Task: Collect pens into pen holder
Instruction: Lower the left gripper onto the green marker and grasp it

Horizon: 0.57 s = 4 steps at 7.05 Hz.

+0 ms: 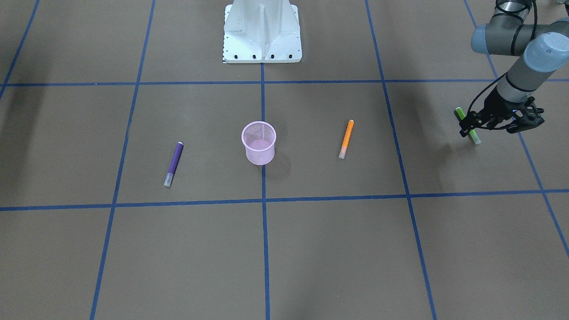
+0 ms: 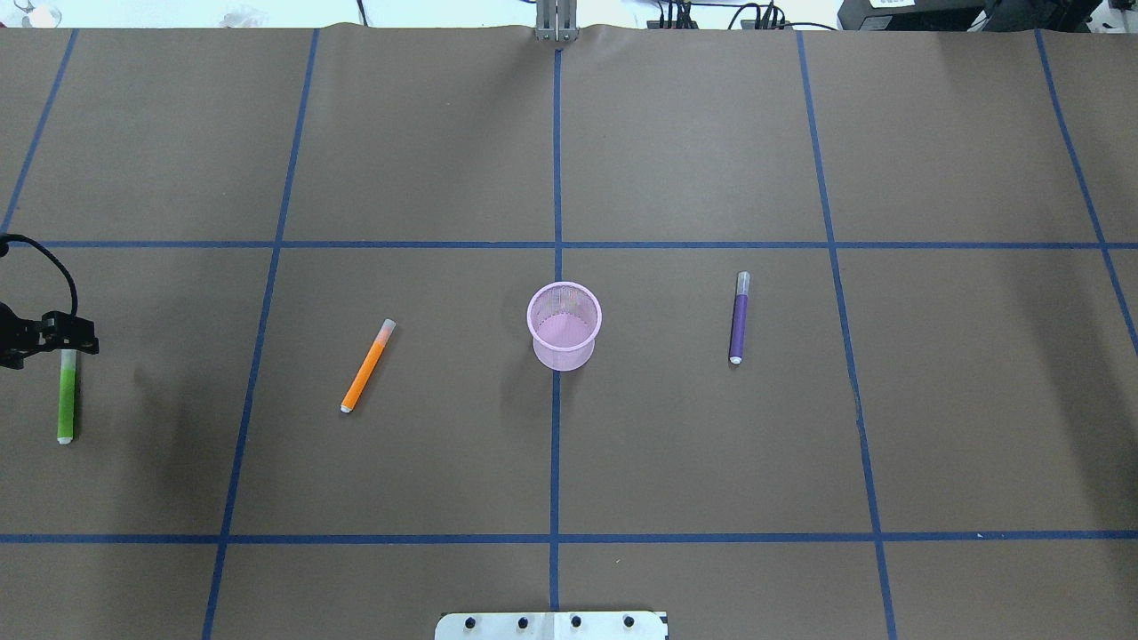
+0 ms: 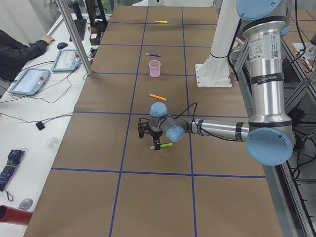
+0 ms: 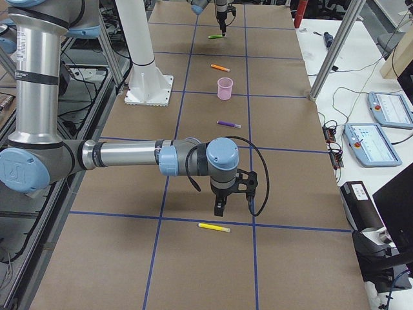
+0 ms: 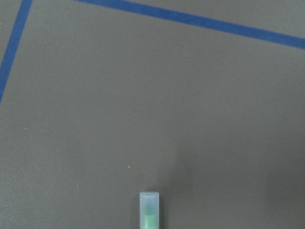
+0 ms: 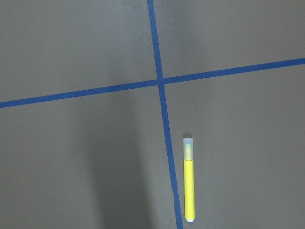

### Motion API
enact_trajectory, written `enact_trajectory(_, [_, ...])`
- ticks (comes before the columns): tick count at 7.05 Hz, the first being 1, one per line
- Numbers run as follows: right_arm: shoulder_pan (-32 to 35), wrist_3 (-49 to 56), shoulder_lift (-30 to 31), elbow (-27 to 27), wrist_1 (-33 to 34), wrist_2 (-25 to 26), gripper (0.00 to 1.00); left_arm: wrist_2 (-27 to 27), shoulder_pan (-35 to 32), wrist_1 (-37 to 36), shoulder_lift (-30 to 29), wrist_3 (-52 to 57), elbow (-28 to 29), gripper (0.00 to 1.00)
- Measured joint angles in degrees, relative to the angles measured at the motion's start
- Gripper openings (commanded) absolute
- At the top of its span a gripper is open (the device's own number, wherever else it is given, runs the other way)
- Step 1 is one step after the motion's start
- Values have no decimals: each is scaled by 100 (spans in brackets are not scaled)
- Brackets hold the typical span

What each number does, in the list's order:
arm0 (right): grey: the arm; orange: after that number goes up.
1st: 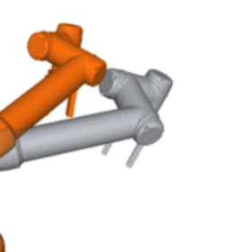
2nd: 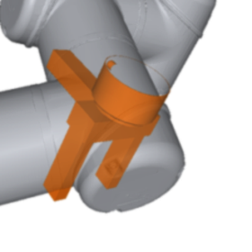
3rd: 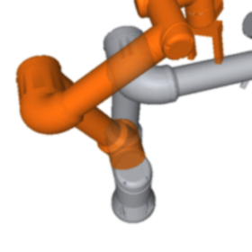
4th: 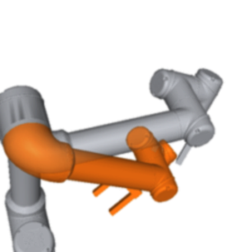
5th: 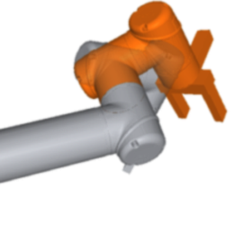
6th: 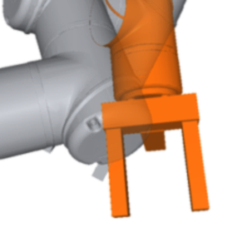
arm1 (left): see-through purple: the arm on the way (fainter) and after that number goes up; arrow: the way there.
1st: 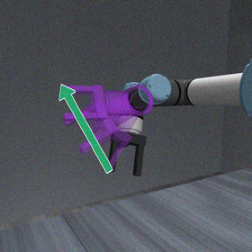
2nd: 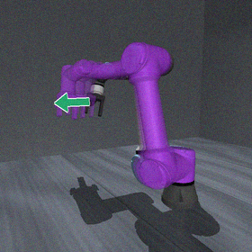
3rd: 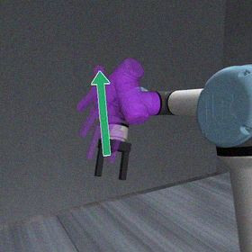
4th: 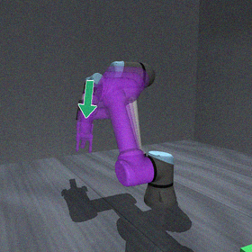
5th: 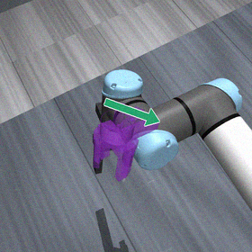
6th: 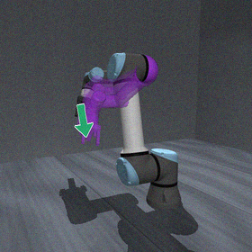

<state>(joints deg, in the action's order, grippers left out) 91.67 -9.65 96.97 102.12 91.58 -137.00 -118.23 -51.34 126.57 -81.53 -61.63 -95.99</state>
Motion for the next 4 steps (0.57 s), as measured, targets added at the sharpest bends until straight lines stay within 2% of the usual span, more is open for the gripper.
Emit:
enact_trajectory(2, [0,4,-2,-2,0,6,99,1,70,-3,-3,23,39,68])
enact_trajectory(4, [0,-1,-3,0,0,7,99,1,79,-7,-4,37,86,62])
